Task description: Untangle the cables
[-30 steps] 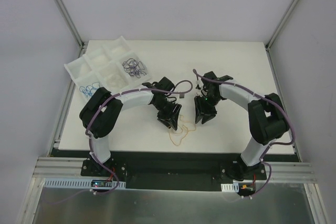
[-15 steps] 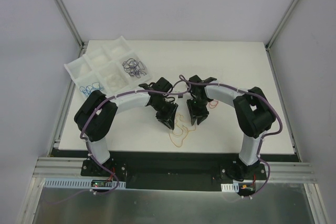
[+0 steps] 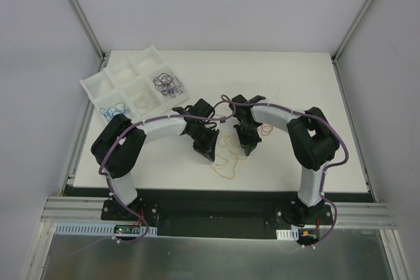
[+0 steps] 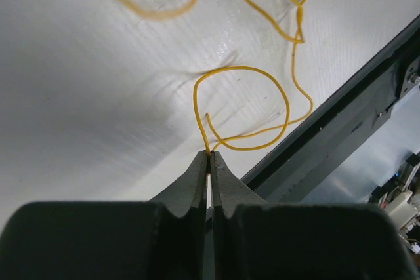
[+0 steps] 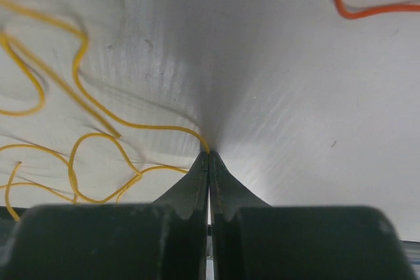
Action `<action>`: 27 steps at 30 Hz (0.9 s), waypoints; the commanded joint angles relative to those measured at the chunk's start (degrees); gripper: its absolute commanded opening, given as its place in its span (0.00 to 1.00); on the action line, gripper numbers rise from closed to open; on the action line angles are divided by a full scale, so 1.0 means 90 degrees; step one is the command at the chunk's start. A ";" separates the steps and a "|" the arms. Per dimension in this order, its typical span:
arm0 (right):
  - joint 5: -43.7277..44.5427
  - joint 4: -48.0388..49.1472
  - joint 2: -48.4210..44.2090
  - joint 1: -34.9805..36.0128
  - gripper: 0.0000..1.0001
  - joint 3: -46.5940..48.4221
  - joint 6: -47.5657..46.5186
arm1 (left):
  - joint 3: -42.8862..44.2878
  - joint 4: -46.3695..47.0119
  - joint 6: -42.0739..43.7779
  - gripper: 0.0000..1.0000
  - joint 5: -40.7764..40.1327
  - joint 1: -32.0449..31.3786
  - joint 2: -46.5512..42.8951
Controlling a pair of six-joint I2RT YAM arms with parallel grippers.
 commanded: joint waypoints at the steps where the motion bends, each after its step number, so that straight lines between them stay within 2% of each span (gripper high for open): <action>1: 0.0918 -0.0141 -0.0536 -0.0060 0.00 -0.0112 0.0253 | -0.0198 -0.0112 -0.0172 0.00 -0.0928 -0.0021 -0.0609; 7: 0.1291 0.0014 -0.1552 -0.0558 0.00 -0.0814 0.0400 | -0.0706 -0.1194 -0.1206 0.00 -0.4588 0.0057 -0.2111; 12: 0.1048 0.0170 -0.1816 -0.0617 0.00 -0.0981 0.0156 | -0.1067 -0.2201 -0.2212 0.00 -0.6456 0.0184 -0.3167; 19: 0.0686 0.0493 -0.1934 -0.0432 0.00 -0.1050 -0.0020 | -0.1137 -0.3362 -0.3452 0.00 -0.7923 0.0243 -0.4057; 23: 0.0442 0.0649 -0.2031 -0.0373 0.00 -0.1099 -0.0156 | -0.0902 -0.4330 -0.4361 0.00 -0.8568 0.0574 -0.4204; 25: -0.0103 0.0766 -0.2032 -0.0305 0.00 -0.1099 -0.0322 | -0.0776 -0.4448 -0.4373 0.00 -0.8618 0.0740 -0.4194; 27: -0.0728 0.0971 -0.2031 -0.0169 0.00 -0.1070 -0.0537 | -0.0736 -0.3682 -0.3471 0.00 -0.8395 0.0751 -0.4155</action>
